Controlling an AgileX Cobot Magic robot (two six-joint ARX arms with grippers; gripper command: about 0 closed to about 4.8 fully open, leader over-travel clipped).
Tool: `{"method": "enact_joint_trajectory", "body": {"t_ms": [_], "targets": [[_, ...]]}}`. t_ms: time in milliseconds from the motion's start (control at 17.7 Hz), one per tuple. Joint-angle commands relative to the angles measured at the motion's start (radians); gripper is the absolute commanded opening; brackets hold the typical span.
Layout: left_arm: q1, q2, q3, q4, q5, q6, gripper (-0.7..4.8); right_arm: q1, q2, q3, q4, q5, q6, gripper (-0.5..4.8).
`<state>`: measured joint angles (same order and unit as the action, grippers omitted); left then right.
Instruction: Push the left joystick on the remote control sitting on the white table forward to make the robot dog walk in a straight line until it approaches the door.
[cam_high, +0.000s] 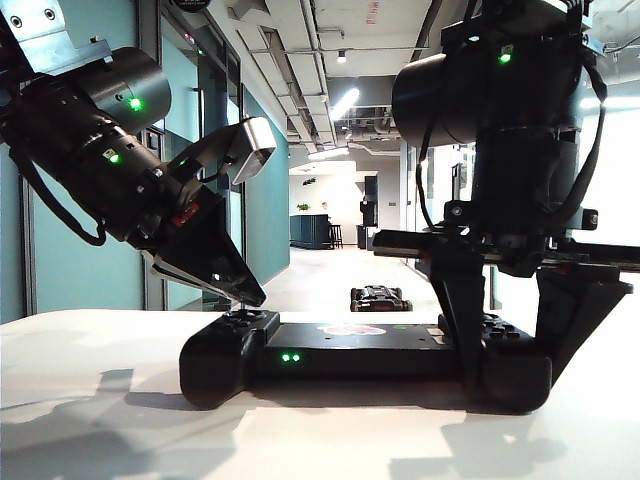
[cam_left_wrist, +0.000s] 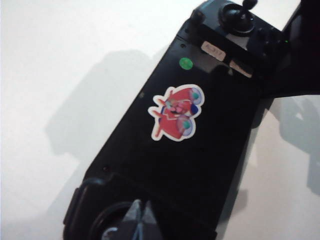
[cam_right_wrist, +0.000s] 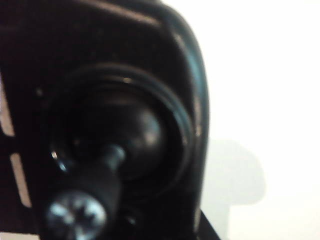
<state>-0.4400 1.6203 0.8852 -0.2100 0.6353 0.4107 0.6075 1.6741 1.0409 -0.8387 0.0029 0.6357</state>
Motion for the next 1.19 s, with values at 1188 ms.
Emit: {"method": "enact_joint_trajectory", "body": {"t_ms": [1188], "targets": [[0.001,-0.003,0.001,0.032,-0.011,-0.003,-0.05,0.001,0.003,-0.004,-0.021,-0.005,0.000,1.97]]}}
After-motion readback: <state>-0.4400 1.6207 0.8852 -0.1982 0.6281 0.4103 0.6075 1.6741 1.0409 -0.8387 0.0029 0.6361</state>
